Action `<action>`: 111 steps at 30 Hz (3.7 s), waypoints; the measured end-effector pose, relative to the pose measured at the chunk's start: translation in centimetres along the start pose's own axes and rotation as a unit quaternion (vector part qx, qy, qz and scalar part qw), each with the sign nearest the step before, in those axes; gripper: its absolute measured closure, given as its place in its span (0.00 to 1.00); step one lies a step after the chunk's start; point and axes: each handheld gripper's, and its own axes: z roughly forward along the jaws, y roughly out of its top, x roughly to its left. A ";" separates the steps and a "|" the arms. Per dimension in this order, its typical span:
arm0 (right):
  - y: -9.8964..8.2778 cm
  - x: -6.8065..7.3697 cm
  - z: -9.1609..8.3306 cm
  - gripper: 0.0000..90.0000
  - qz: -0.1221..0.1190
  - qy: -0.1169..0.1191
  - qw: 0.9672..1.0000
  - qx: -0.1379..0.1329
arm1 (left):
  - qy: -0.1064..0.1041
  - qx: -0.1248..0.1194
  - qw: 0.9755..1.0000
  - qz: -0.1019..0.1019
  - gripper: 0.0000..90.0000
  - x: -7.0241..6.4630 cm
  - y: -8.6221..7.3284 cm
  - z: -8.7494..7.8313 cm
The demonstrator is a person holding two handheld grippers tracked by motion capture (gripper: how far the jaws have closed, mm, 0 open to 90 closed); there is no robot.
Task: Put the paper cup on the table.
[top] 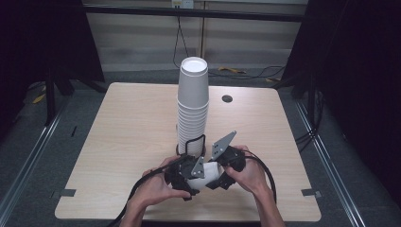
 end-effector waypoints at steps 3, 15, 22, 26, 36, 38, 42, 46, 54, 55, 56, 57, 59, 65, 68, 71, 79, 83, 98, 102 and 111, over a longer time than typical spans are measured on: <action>0.0 -0.1 0.1 0.20 -0.001 0.004 1.000 0.004 | 0.002 0.000 1.000 0.000 0.18 -0.1 0.0 0.0; -0.1 -0.2 0.4 0.22 0.002 0.010 1.000 0.008 | 0.000 -0.033 0.999 -0.025 0.18 -0.5 -0.1 -0.1; -0.2 -0.4 0.4 0.24 -0.006 0.019 1.000 -0.002 | 0.002 -0.036 0.999 -0.023 0.18 -0.4 -0.3 0.0; -0.2 -0.3 0.4 0.26 -0.007 0.018 1.000 -0.005 | 0.002 -0.020 1.000 0.000 0.17 -0.1 -0.3 -0.2; -0.4 -0.2 0.0 0.27 -0.012 0.008 1.000 -0.017 | 0.009 -0.050 0.999 0.002 0.15 0.2 -0.5 -0.7; -0.4 -0.2 -0.1 0.27 -0.011 0.009 1.000 -0.020 | 0.009 -0.071 0.997 -0.017 0.15 -0.1 -0.7 -0.7; -0.2 -0.1 -0.3 0.27 -0.014 0.007 1.000 -0.021 | 0.009 -0.085 0.996 -0.012 0.15 0.0 -0.9 -0.9; -0.3 -0.1 -0.4 0.27 -0.012 0.008 1.000 -0.021 | 0.008 -0.093 0.995 -0.018 0.15 0.0 -0.9 -0.9; -0.4 -0.1 -0.6 0.27 -0.008 0.002 1.000 -0.027 | 0.014 -0.127 0.992 -0.017 0.14 0.2 -0.9 -1.3; -0.4 0.0 -0.6 0.27 -0.007 0.002 1.000 -0.028 | 0.016 -0.130 0.991 -0.019 0.14 0.2 -1.0 -1.3; -0.4 0.0 -0.7 0.27 -0.008 0.001 1.000 -0.030 | 0.016 -0.131 0.991 -0.016 0.14 0.3 -1.0 -1.4; -0.4 0.0 -0.7 0.27 -0.011 0.000 0.999 -0.030 | 0.015 -0.135 0.991 -0.018 0.14 0.3 -1.1 -1.4; -0.4 -0.1 -0.7 0.27 -0.011 0.001 0.999 -0.032 | 0.016 -0.137 0.990 -0.016 0.14 0.3 -1.1 -1.5; -0.5 0.0 -0.7 0.27 -0.012 0.002 0.999 -0.034 | 0.015 -0.150 0.989 -0.013 0.15 0.3 -1.2 -1.8; -0.5 0.0 -0.8 0.27 -0.013 0.000 0.999 -0.038 | 0.012 -0.157 0.987 -0.008 0.15 0.5 -1.3 -2.1; -0.6 0.0 -0.9 0.27 -0.011 0.003 0.999 -0.044 | 0.009 -0.187 0.982 -0.027 0.15 0.6 -1.5 -2.3; -1.0 -0.2 -1.1 0.27 -0.008 -0.003 0.999 -0.051 | 0.014 -0.245 0.968 -0.050 0.17 0.7 -2.0 -3.1; -1.3 -0.2 -1.3 0.27 -0.003 -0.003 0.998 -0.057 | 0.031 -0.271 0.960 -0.067 0.17 0.6 -2.3 -3.6; -3.3 -0.6 -1.7 0.27 0.031 -0.016 0.994 -0.100 | 0.052 -0.339 0.932 -0.116 0.17 0.6 -4.7 -4.6; -3.5 -0.6 -2.2 0.27 0.031 -0.024 0.992 -0.117 | 0.057 -0.350 0.927 -0.122 0.17 0.3 -5.0 -4.7; -4.8 -0.7 -3.0 0.27 0.048 -0.015 0.983 -0.179 | 0.062 -0.368 0.918 -0.132 0.17 -0.1 -5.8 -4.9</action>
